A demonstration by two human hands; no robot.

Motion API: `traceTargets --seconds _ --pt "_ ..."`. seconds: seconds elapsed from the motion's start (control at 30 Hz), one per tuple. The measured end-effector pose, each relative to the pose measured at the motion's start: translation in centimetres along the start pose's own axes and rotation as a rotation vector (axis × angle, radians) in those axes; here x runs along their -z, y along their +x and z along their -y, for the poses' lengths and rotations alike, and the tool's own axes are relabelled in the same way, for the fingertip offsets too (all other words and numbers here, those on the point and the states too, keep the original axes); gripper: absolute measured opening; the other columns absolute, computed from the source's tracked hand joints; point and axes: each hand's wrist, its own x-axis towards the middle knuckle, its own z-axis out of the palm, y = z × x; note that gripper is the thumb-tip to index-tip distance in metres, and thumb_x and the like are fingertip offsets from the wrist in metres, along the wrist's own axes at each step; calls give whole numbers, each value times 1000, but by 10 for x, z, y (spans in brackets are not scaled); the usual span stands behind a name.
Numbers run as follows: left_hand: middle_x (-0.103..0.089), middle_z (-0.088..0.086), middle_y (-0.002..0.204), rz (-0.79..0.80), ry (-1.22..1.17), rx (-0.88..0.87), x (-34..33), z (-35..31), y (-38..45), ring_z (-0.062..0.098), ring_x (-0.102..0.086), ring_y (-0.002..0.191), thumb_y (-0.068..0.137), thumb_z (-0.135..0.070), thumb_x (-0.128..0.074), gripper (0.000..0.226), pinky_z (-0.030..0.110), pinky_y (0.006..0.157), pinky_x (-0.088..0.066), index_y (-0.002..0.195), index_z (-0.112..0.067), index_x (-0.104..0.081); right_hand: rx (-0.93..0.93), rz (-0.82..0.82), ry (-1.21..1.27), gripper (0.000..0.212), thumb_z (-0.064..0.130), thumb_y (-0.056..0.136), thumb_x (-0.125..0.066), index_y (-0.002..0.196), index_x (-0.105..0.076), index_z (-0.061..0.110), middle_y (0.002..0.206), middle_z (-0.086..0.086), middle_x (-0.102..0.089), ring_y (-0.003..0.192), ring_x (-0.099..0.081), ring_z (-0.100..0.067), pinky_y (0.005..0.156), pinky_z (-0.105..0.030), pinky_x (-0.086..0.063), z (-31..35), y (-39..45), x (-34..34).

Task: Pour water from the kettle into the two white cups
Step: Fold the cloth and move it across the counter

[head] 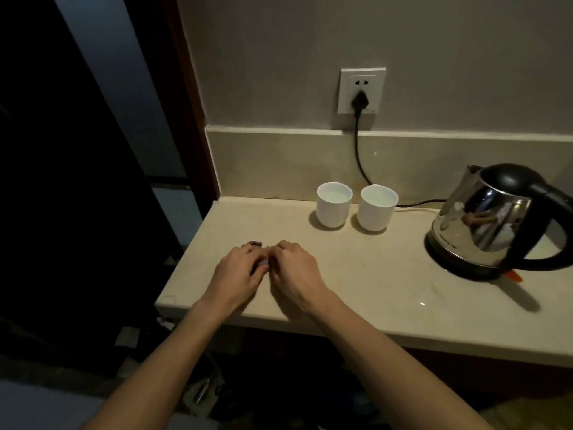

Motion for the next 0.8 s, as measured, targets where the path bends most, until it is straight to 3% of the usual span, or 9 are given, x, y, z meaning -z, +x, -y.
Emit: traceTargets --seconds 0.17,0.37,0.53,0.8 --pt "-63 -9 117 -66 15 -79 -19 -54 -31 17 -58 97 98 -43 -56 25 33 69 -51 117 -32 -68 1 -33 36 31 29 92 -52 118 -69 29 117 6 -68 104 -64 -21 77 -40 -57 -36 -56 26" --pt "-59 -9 124 -50 -106 -202 -58 -157 -21 16 -53 114 100 -42 -51 23 40 69 -56 115 -32 -65 -218 -103 -43 29 27 90 -63 117 -73 26 124 10 -69 108 -65 -14 85 -32 -56 -108 -122 79" --pt "-55 -4 133 21 -142 -280 -83 -223 -1 17 -49 123 103 -36 -49 25 39 74 -53 124 -28 -61 -379 -179 -101 28 24 91 -67 118 -73 27 122 8 -71 108 -66 -14 86 -34 -57 -150 -154 112" --pt "-55 -2 135 76 -160 -257 -83 -198 56 19 -48 123 104 -31 -49 29 43 84 -52 131 -25 -59 -324 -151 -129 30 19 92 -60 120 -72 22 115 -1 -72 100 -67 -24 82 -38 -55 -160 -90 100"
